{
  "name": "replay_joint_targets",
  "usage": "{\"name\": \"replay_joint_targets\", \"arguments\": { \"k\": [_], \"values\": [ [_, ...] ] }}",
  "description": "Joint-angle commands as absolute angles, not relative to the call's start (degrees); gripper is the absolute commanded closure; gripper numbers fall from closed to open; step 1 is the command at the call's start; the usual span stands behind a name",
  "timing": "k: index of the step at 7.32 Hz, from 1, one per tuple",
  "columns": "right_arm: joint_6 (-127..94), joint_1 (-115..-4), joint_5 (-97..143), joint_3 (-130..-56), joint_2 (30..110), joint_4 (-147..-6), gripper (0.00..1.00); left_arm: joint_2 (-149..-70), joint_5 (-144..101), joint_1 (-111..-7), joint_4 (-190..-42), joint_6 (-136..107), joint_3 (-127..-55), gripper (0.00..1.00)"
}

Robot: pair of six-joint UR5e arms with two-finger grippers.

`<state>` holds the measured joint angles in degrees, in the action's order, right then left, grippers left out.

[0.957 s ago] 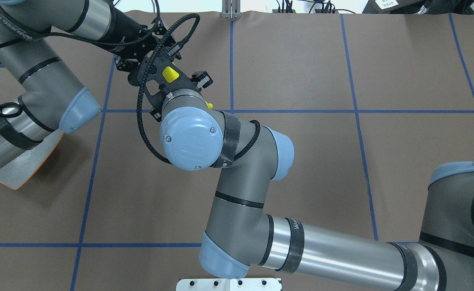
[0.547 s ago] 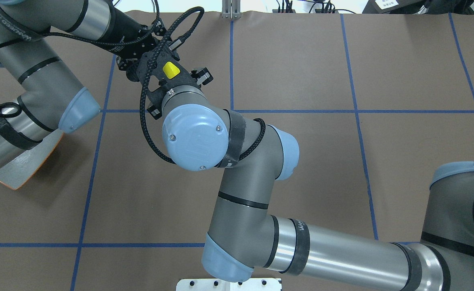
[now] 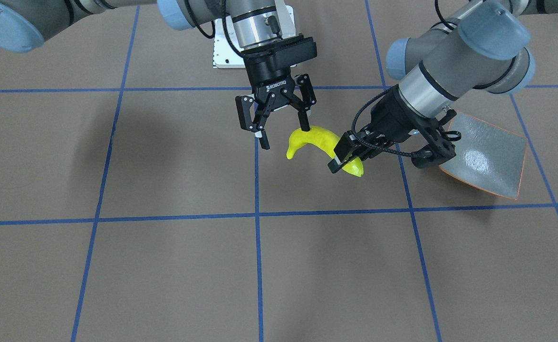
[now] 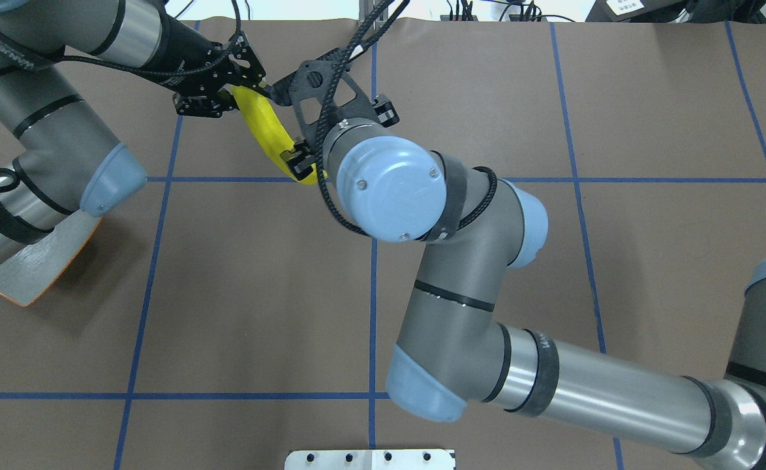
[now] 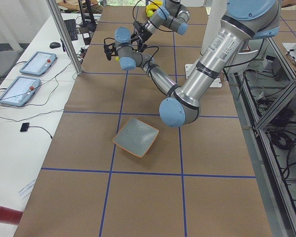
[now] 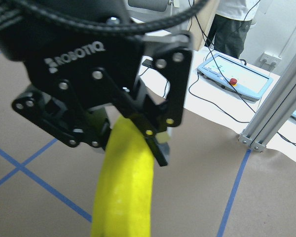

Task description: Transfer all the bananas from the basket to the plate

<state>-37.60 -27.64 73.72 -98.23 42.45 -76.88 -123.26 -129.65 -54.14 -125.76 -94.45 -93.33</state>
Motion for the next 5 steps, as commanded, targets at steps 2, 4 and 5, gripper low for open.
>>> {"name": "replay_joint_targets", "arguments": {
  "k": [2,4,5],
  "values": [
    [-36.4,-39.5,91.8,-98.6,49.5,-77.2,0.0,-112.1,-130.2,-58.3,-138.1,-91.9,-93.5,1.0],
    [-28.9,-49.2,104.1,-98.5,53.7,-77.5,0.0,-103.4,-130.2,-61.9,-149.4,-88.3,-93.3,1.0],
    [-25.0,-53.5,108.8,-98.3,56.0,-77.6,0.0,-100.1,-130.2,-63.1,-152.6,-85.8,-93.3,1.0]
  ]
}}
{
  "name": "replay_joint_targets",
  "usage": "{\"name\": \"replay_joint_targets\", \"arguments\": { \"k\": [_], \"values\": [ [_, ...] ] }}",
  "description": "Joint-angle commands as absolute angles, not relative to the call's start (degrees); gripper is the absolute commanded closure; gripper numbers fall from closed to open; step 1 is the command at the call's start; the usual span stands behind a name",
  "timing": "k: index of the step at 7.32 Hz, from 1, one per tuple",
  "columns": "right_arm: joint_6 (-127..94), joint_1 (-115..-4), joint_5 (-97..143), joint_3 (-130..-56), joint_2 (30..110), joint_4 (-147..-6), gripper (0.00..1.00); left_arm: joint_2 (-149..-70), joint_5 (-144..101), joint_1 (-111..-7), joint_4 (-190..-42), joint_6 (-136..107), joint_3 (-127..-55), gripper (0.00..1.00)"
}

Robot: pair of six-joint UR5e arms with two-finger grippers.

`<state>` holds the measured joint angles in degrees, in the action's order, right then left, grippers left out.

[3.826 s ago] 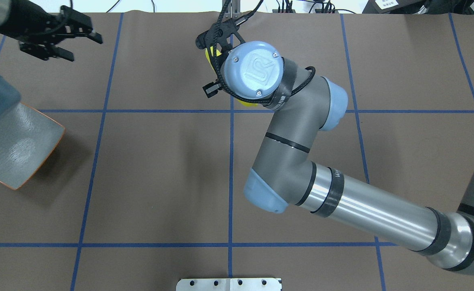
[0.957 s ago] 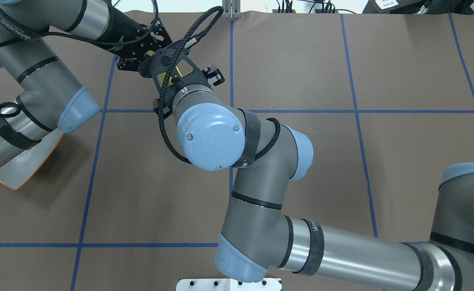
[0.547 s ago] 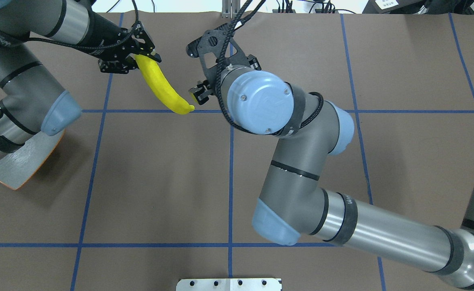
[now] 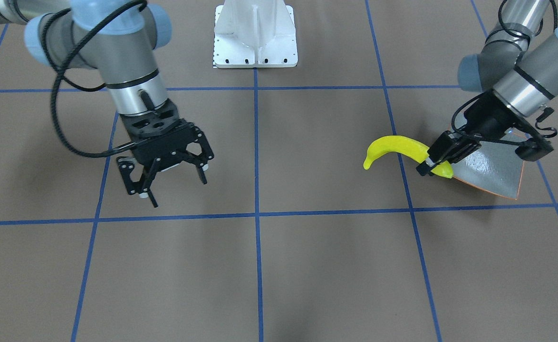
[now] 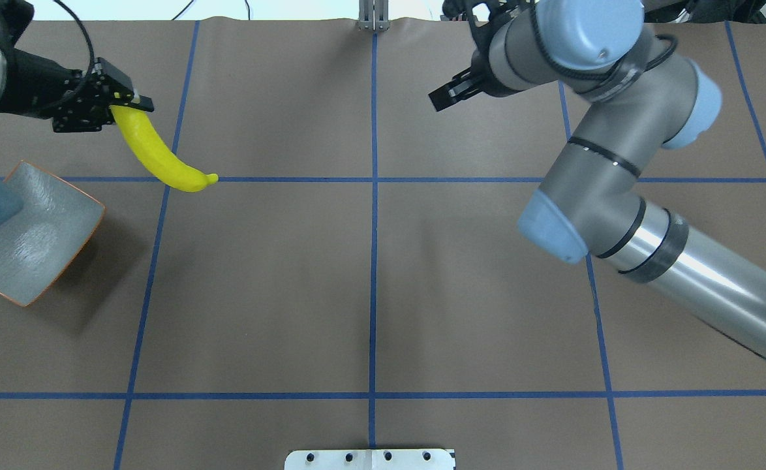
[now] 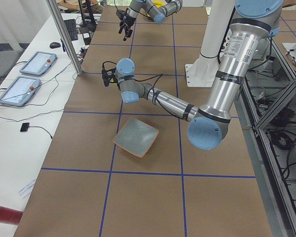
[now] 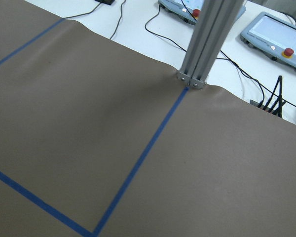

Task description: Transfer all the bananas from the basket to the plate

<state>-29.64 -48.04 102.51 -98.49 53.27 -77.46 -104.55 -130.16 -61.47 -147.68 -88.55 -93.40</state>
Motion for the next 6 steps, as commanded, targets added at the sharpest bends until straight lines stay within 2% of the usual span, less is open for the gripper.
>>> {"name": "replay_joint_targets", "arguments": {
  "k": [1,3,6],
  "values": [
    [-19.8,-57.1,112.1,-98.1,58.2,-77.6,0.0,-97.3,-130.3,-64.0,-155.7,-84.3,-93.2,1.0],
    [-15.0,-60.2,114.3,-98.0,60.5,-77.5,0.0,-92.8,-130.3,-64.9,-161.3,-83.8,-91.8,1.0],
    [-12.3,-62.3,116.2,-98.0,61.3,-77.6,0.0,-91.8,-133.7,-68.9,-174.0,-83.8,-80.1,1.0]
  ]
}}
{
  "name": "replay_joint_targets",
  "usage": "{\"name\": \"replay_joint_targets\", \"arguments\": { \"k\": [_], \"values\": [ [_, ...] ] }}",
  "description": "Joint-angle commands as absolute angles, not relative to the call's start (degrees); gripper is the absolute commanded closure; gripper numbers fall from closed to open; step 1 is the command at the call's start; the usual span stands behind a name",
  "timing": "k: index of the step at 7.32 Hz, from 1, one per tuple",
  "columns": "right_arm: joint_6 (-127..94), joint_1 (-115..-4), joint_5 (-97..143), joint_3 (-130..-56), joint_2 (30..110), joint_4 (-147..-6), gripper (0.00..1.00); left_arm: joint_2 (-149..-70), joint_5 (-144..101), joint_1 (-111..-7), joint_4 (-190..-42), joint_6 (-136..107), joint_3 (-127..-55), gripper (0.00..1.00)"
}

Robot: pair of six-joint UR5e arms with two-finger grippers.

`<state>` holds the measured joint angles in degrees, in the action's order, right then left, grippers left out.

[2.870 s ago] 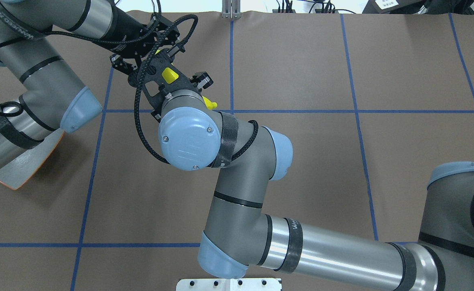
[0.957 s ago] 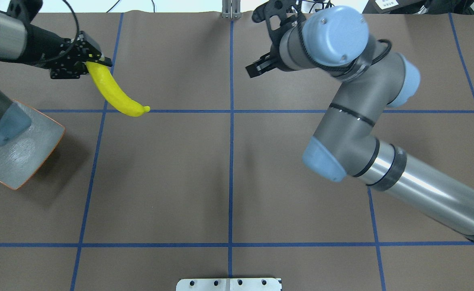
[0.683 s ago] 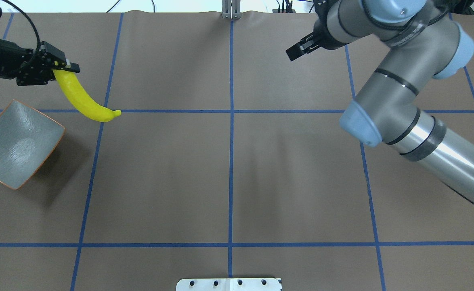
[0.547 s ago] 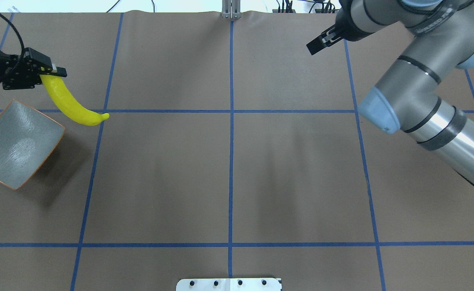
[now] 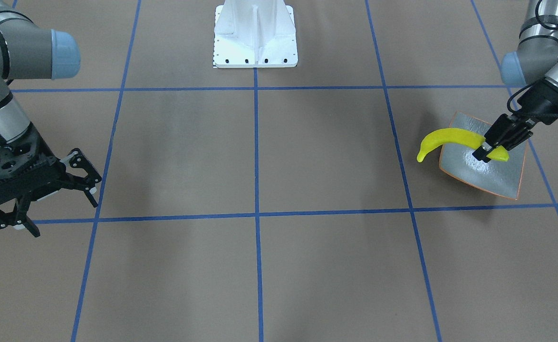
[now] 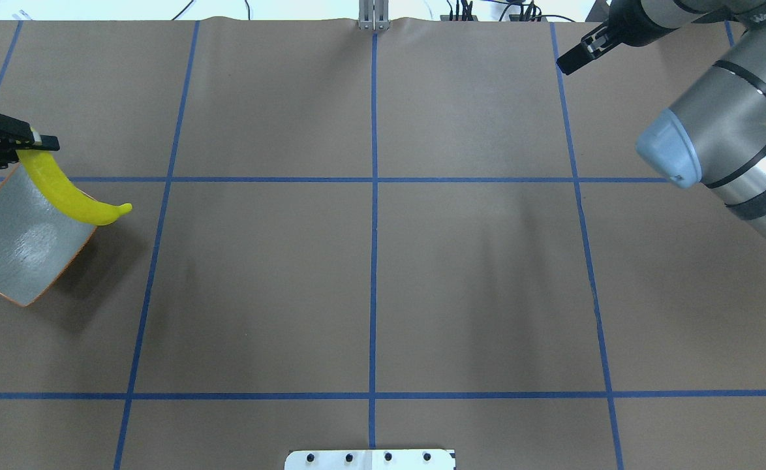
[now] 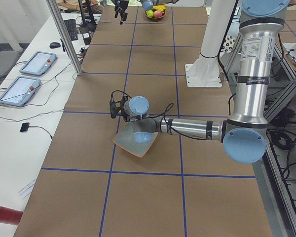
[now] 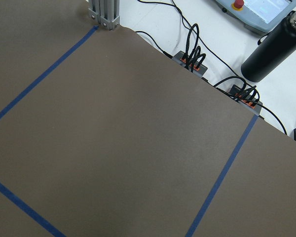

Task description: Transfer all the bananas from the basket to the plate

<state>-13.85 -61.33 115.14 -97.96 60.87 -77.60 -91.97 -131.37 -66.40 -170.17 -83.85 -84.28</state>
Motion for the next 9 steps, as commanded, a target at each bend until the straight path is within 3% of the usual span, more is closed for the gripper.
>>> {"name": "replay_joint_targets", "arguments": {
  "k": [1,2,3,4,5,9],
  "values": [
    [-12.1,-62.6,116.6,-98.0,61.5,-77.6,0.0,-91.8,-136.0,-71.2,-174.0,-83.8,-78.3,1.0],
    [-12.1,-62.6,116.6,-98.0,61.5,-77.5,0.0,-91.7,-136.6,-71.5,-174.2,-83.8,-77.1,1.0],
    [-12.1,-62.5,116.6,-98.0,61.5,-77.5,0.0,-91.8,-136.6,-71.5,-174.2,-83.9,-76.2,0.85],
    [-12.1,-62.5,116.6,-98.0,61.5,-77.5,0.0,-91.8,-136.6,-71.4,-174.3,-83.8,-75.4,0.52],
    [-12.1,-62.6,116.6,-98.0,61.5,-77.5,0.0,-91.9,-136.6,-71.4,-174.5,-82.5,-74.3,0.45],
    [-12.1,-62.6,116.6,-98.0,61.3,-77.5,0.0,-92.5,-136.6,-71.3,-174.3,-80.9,-72.6,0.41]
  ]
}}
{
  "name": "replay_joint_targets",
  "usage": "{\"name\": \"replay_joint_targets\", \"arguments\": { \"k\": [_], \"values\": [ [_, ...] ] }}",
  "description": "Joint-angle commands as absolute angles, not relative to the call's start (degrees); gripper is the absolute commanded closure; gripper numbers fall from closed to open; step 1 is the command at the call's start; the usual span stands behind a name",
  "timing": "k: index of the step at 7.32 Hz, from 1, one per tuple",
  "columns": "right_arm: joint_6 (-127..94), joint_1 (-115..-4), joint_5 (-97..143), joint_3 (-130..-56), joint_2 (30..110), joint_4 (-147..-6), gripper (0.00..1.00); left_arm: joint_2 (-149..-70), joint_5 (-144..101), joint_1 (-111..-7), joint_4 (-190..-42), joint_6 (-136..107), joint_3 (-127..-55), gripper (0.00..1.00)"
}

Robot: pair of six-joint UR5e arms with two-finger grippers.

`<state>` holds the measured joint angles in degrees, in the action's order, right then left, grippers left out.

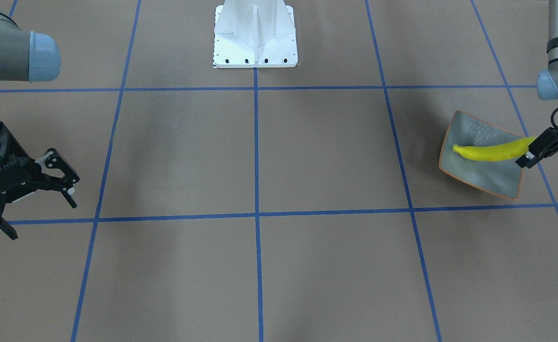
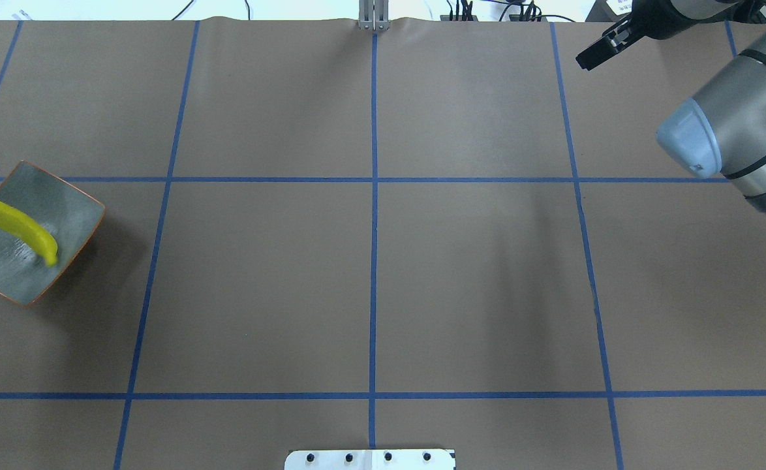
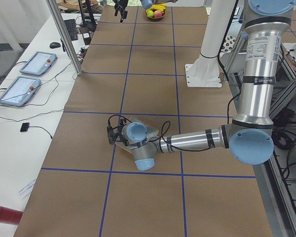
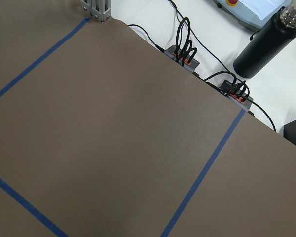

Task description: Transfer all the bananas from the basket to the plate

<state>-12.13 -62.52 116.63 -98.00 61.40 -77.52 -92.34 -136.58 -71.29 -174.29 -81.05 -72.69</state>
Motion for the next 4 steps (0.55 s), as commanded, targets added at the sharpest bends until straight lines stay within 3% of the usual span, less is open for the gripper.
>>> {"name": "replay_joint_targets", "arguments": {
  "k": [1,4],
  "values": [
    [-12.1,-62.8,116.8,-98.0,61.3,-77.5,0.0,-92.6,-136.6,-71.3,-174.3,-80.9,-72.7,0.39],
    [-12.0,-66.5,121.0,-98.0,61.1,-81.8,0.0,-94.2,-137.5,-73.2,-174.0,-80.9,-73.1,0.34]
  ]
}}
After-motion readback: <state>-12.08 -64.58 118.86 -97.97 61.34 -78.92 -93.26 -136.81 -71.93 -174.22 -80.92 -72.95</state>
